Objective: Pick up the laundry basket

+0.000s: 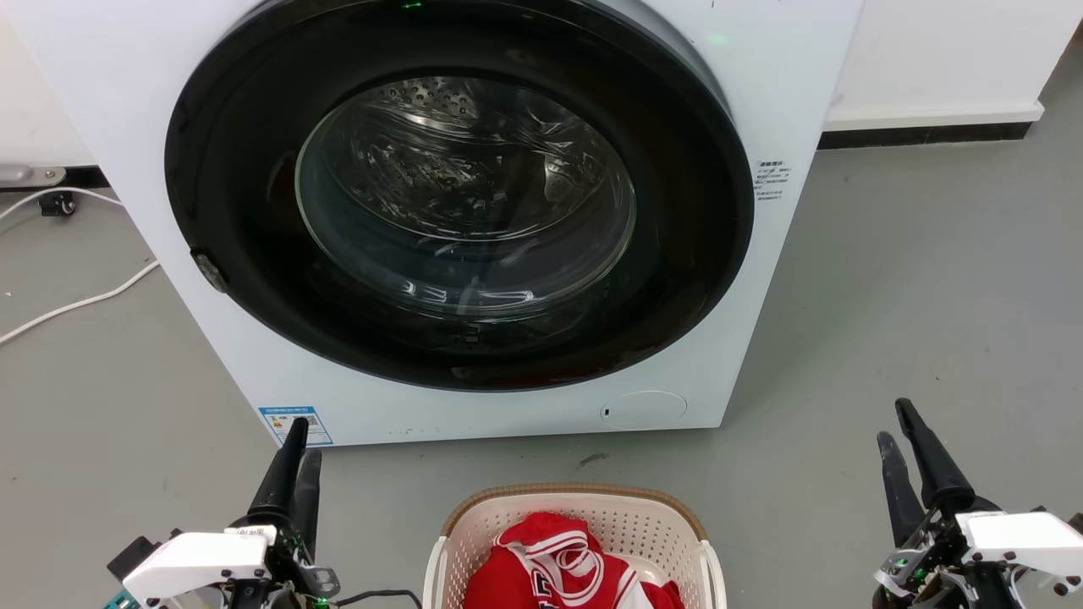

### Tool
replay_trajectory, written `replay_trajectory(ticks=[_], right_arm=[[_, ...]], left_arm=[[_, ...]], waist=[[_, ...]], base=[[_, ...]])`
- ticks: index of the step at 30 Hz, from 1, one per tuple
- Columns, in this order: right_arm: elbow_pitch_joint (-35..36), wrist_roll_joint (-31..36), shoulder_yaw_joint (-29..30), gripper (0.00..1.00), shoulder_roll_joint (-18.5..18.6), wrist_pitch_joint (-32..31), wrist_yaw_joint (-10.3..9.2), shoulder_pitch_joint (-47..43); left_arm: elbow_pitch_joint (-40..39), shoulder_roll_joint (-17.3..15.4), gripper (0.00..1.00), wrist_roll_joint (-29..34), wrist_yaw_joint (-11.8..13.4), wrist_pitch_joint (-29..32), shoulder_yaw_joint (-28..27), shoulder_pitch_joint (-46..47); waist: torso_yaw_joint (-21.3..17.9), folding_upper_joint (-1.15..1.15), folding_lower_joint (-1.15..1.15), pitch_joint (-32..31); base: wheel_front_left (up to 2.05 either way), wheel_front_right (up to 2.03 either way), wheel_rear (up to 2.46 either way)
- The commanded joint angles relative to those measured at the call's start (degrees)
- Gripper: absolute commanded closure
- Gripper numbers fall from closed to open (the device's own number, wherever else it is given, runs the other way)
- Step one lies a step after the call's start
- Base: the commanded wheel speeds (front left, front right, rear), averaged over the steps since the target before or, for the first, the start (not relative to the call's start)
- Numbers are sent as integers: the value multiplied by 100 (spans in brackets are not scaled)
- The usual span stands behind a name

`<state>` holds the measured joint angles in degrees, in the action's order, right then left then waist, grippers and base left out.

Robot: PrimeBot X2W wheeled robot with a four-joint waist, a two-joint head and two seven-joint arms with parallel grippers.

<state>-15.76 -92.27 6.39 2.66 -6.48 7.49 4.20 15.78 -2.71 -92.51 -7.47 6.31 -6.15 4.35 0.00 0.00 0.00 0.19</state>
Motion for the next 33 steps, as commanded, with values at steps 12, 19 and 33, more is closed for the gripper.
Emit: replay_trajectory(ticks=[12, 19, 33], right_arm=[[380, 1109, -27, 0, 9, 369, 0, 8], [682, 2093, -132, 0, 11, 549, 0, -58], [1011, 3864, -341, 0, 15, 871, 0, -214]], left_arm=[[-400, -15, 0, 1006, 25, -368, -8, 40], [-651, -16, 0, 1808, 149, -546, 100, -8], [-958, -18, 0, 3175, 371, -865, 315, -106]], waist=[[1, 0, 0, 20], [1, 0, 0, 39], [3, 0, 0, 59]], base=[[0, 0, 0], [0, 0, 0], [0, 0, 0]])
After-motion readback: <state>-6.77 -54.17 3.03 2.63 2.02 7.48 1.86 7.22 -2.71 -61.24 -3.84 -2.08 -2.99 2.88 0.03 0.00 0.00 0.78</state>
